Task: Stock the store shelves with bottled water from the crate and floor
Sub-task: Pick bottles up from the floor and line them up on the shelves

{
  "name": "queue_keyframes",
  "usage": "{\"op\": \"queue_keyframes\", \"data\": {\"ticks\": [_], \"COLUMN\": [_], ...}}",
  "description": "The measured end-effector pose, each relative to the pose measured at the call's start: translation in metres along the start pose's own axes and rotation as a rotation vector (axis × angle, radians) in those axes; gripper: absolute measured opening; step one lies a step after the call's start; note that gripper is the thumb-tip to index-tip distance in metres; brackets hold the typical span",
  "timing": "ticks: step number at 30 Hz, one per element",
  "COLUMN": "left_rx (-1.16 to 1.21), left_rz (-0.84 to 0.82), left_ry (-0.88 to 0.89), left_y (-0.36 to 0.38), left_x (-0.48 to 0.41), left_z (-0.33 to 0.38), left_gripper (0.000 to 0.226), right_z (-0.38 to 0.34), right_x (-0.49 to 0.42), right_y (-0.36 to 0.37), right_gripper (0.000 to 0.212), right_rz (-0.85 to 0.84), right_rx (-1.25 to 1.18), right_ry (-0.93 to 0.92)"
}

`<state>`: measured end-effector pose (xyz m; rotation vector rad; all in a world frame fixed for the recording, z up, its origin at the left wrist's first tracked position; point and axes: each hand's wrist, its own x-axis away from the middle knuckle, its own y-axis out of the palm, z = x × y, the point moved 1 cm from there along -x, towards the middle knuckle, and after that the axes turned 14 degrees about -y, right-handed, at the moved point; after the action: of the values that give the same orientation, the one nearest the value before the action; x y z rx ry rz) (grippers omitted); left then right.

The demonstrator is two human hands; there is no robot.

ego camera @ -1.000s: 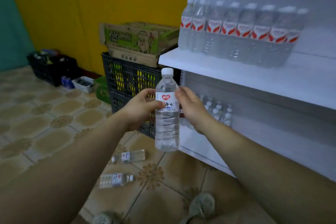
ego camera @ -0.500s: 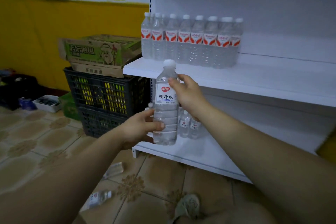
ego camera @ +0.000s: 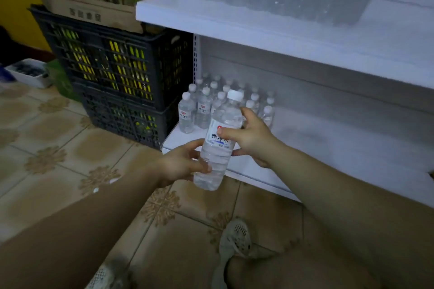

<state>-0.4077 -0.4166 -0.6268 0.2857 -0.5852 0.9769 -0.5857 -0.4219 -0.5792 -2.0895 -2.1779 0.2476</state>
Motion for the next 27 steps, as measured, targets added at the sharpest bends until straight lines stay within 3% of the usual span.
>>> {"op": "queue_keyframes", "data": {"ticks": [5,9,15,22,27], "left_rx": [-0.052,-0.361,-0.711,-1.118,-1.165], "left_rz": [0.113,0.280,0.442,0.530,0.575], "left_ry": [-0.018,-0.117,-0.073,-0.136,-0.134], "left_y": [-0.053,-0.097,-0.146,-0.159,-0.154], "left_x": [-0.103,-0.177,-0.265,-0.333,-0.344], "left_z": [-0.022,-0.056,-0.102,-0.143,-0.157], "left_gripper": [0.061,0.070,0.064,0.080,0.078], "right_z": [0.074,0.135,0.210,0.246,0.252], "right_x": [-0.086,-0.144,-0.219,-0.255,-0.276], "right_y": [0.024,0.047,0.073,0.083,0.083], "right_gripper": [0.065,0.070,0.073,0.076,0.079], "right_rz": [0.123,0.142,0.144,0.167,0.193], "right_rx": [0.034,0.174,0.290,0.298,0.358], "right_ry": [-0.040,-0.101,-0.155,-0.225,-0.257]}}
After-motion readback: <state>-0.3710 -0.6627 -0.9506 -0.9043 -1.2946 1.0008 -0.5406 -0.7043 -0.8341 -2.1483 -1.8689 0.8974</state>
